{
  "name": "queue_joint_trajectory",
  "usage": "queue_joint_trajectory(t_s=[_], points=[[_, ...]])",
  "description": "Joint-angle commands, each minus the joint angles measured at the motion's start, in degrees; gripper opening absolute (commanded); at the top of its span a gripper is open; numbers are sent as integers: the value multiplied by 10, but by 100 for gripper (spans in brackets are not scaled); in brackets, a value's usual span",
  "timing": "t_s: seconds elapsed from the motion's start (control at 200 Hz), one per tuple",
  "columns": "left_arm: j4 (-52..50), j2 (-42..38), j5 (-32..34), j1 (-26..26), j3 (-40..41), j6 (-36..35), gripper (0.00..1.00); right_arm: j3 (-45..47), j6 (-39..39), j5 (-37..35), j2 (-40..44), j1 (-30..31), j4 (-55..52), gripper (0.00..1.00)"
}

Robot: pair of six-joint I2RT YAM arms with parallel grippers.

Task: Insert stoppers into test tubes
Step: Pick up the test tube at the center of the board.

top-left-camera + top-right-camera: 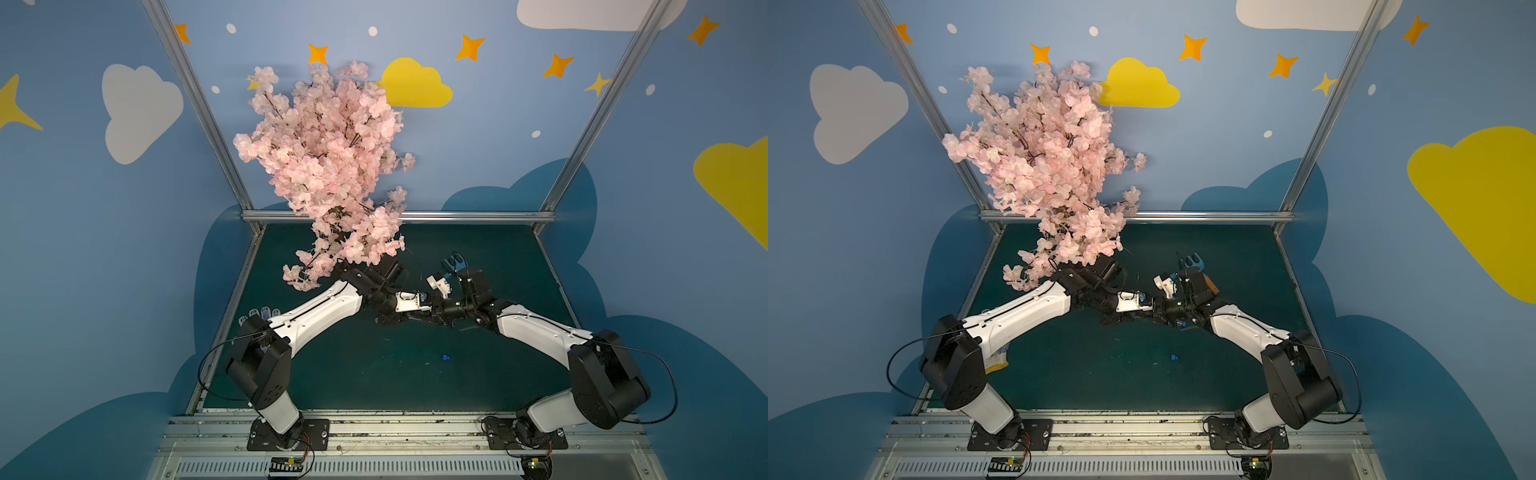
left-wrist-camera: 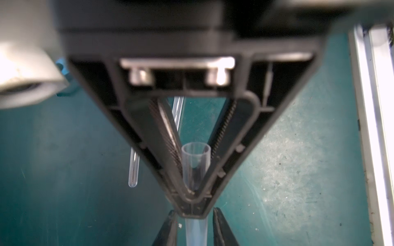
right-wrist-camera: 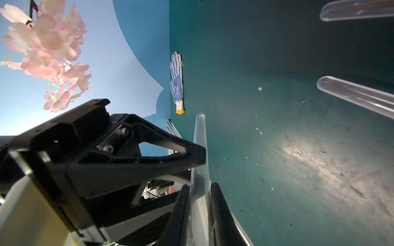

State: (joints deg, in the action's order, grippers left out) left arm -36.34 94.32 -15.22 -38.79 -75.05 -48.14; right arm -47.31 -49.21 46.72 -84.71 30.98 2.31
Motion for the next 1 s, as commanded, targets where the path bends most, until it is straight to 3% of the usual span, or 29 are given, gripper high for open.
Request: queue_joint_trajectory(t_s=[0.0, 0.365, 0.506, 0.726, 0.996], points=[[26, -51, -29, 21, 32, 21, 44, -9, 8, 16, 24, -6, -12, 5], [178, -202, -77, 54, 226, 57, 48, -9, 18, 57, 74, -5, -54, 5], [188, -201, -84, 54, 232, 55, 51, -14, 11, 58, 81, 2, -53, 5], [184, -193, -87, 54, 235, 32, 40, -10, -7, 61, 88, 6, -36, 5], [179, -185, -82, 53, 235, 21, 39, -7, -28, 67, 90, 9, -9, 5]])
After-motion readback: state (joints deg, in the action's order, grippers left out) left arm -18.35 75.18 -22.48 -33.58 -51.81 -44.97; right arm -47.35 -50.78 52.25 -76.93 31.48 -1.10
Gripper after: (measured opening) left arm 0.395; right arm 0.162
